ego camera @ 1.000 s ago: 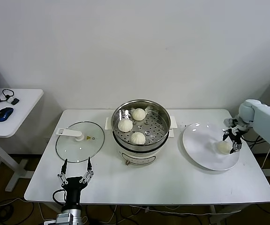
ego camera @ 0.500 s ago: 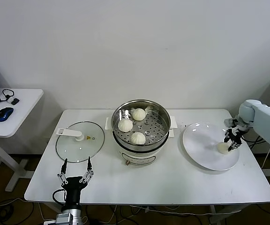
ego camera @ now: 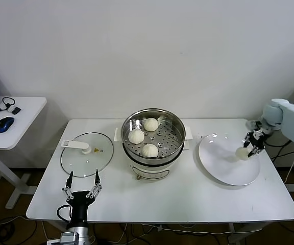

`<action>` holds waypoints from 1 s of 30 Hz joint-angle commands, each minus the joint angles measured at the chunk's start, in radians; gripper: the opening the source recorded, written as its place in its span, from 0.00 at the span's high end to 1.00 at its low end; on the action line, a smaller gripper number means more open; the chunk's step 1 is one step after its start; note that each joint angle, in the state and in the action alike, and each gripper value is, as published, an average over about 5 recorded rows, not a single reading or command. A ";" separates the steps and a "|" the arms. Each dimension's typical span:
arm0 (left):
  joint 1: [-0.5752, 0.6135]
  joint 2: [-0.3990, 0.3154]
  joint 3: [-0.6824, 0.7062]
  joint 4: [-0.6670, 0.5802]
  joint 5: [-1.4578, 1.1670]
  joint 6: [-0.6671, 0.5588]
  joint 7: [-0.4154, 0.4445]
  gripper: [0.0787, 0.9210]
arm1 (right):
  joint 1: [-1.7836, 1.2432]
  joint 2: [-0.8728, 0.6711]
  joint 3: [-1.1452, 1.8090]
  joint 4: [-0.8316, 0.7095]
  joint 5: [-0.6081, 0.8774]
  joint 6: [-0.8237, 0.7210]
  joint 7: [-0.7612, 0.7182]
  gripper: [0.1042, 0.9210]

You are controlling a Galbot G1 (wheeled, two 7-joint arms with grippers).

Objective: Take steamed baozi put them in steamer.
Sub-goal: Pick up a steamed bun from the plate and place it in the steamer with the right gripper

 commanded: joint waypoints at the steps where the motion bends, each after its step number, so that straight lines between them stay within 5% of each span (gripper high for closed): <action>1: -0.002 -0.049 0.005 -0.007 -0.005 0.009 0.004 0.12 | 0.425 0.001 -0.349 0.311 0.243 -0.059 0.009 0.55; 14: -0.013 -0.049 0.005 -0.017 -0.025 0.020 0.013 0.12 | 0.673 0.185 -0.459 0.504 0.587 -0.235 0.071 0.55; 30: -0.013 -0.040 -0.004 -0.034 -0.043 0.024 0.016 0.12 | 0.519 0.388 -0.339 0.446 0.666 -0.332 0.157 0.52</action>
